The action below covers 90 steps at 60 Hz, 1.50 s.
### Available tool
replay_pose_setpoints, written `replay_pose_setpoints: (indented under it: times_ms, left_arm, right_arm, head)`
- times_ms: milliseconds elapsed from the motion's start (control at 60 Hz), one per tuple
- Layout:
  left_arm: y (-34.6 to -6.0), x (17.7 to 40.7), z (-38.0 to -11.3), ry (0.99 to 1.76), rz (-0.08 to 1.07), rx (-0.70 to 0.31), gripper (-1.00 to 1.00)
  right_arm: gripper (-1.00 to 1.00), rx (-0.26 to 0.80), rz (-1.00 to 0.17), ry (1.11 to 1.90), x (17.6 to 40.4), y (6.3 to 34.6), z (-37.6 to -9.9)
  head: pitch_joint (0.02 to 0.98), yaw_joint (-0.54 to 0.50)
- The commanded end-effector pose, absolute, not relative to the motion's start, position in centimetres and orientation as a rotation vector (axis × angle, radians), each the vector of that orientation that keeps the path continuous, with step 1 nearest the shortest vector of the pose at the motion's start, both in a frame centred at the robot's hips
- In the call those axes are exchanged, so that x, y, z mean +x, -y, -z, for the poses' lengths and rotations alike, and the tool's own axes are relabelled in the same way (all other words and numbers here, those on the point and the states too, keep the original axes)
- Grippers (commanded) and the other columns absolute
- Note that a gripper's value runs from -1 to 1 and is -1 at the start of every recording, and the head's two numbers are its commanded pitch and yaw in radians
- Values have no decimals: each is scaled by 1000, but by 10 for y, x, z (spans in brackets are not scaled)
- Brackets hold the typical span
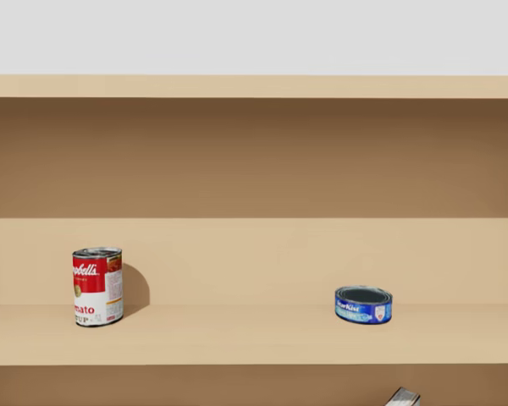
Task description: Retrieve the gelatin box from the shelves.
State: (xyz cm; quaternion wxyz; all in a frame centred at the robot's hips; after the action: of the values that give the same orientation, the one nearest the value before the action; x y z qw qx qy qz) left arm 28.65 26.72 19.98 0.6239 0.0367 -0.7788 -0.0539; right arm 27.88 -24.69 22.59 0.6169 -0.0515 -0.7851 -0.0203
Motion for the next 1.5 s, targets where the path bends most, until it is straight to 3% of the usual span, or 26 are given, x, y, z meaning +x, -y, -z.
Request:
replay_pose_setpoints:
  times_ms: [17, 83, 400, 633, 833, 1050, 1300, 1500]
  left_arm:
    - [-267, 287, -200, 1788, 125, 84, -1000]
    - [-267, 287, -200, 1789, 125, 83, -1000]
    - [-267, 287, -200, 1788, 126, 82, -1000]
    - [-268, 287, -199, 1788, 134, 74, -1000]
    - [-267, 287, -198, 1786, 144, 60, -1000]
    - [-257, 283, -206, 1769, 116, -14, -1000]
    - [-232, 261, -248, 1725, 91, -70, -1000]
    - [-207, 271, -257, 1660, 112, -128, -1000]
  right_arm:
    - [-1000, -128, 76, 1800, 278, 245, -224]
    - [-1000, -74, 46, 1790, 279, 244, -225]
    - [-1000, -69, 49, 1768, 280, 247, -225]
    - [-1000, -72, 30, 1752, 280, 245, -223]
    - [-1000, -59, 33, 1747, 279, 244, -223]
    - [-1000, -56, 38, 1742, 279, 243, -223]
    - [-1000, -60, 38, 1735, 280, 242, -221]
    - [-1000, -45, 40, 1731, 280, 242, -221]
  head:
    - [86, -10]
    - [93, -9]
    - [254, 17]
    - [441, 158]
    - [544, 219]
    - [554, 227]
    - [538, 243]
    - [539, 249]
